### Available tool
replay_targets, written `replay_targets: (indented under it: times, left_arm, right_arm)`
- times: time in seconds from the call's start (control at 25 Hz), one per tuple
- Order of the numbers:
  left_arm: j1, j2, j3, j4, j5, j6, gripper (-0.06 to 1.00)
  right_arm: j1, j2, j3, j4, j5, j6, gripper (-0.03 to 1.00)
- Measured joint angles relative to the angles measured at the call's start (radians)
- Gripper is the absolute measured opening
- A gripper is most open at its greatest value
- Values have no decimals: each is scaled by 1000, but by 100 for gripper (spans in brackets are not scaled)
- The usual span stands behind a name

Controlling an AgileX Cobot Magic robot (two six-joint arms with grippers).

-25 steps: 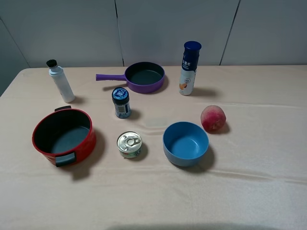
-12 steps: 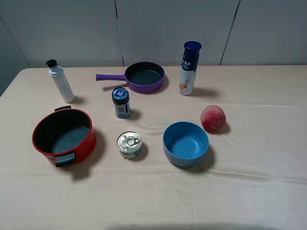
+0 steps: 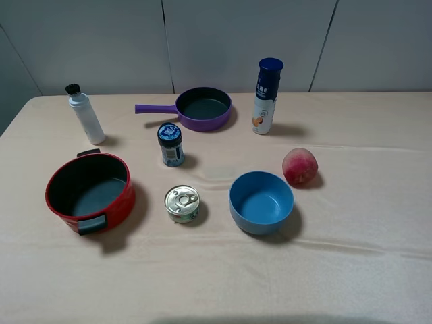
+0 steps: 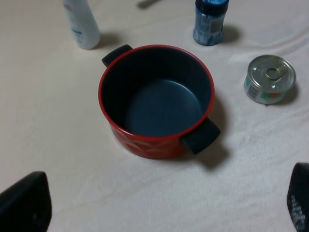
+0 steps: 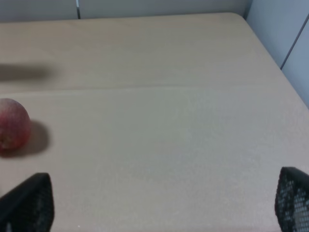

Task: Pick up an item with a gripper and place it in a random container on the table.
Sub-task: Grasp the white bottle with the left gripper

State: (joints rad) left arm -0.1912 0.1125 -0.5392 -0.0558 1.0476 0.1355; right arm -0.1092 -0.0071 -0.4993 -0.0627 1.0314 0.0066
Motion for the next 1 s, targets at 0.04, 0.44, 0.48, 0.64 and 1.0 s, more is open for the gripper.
replay_targets:
  times: [0.04,0.44,0.48,0.64,1.0]
  left_arm:
    - [0,32,-13,0,-1,0,99]
    - [0,344,-131,0,-96,0,99]
    - [0,377,-148,1,-102,0,99]
    - [0,503,-213,8,-134,0,99]
    - [0,742,-325,81,-182,0,99]
  right_arm:
    - [0,0,0,0,0,0,69]
    - [0,0,0,0,0,0,69]
    - [0,0,0,0,0,0,69]
    - [0,0,0,0,0,0,69]
    - [0,0,0,0,0,0,69]
